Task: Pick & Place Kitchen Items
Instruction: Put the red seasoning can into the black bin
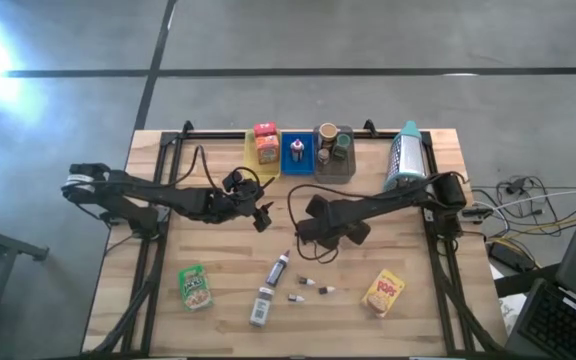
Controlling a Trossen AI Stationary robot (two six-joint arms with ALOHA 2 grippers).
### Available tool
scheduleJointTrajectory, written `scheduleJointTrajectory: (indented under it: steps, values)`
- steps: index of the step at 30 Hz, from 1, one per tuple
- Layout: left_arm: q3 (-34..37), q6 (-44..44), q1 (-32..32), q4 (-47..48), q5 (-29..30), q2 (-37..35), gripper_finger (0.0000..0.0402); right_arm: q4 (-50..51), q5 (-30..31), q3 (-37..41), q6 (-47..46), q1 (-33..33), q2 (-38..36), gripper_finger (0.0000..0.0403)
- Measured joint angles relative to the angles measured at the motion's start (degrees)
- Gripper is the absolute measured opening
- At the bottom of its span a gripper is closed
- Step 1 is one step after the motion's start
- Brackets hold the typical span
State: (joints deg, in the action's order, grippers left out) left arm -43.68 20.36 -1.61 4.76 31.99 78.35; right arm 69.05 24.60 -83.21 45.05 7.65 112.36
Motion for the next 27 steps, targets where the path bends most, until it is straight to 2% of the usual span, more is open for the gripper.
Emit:
scheduleJointTrajectory:
  steps: [6,18,27]
  values:
    - [0.0,0.0,0.0,0.0,0.0,0.0,0.0273,0.1,-4.4,-0.9,-2.7,0.3,-4.7,0.0384]
    - [0.0,0.0,0.0,0.0,0.0,0.0,0.0273,-0.5,-5.6,-3.3,-15.5,0.4,-15.8,0.0384]
    - [0.0,0.0,0.0,0.0,0.0,0.0,0.0273,-0.7,-5.6,-3.5,-33.4,0.4,-23.8,0.0384]
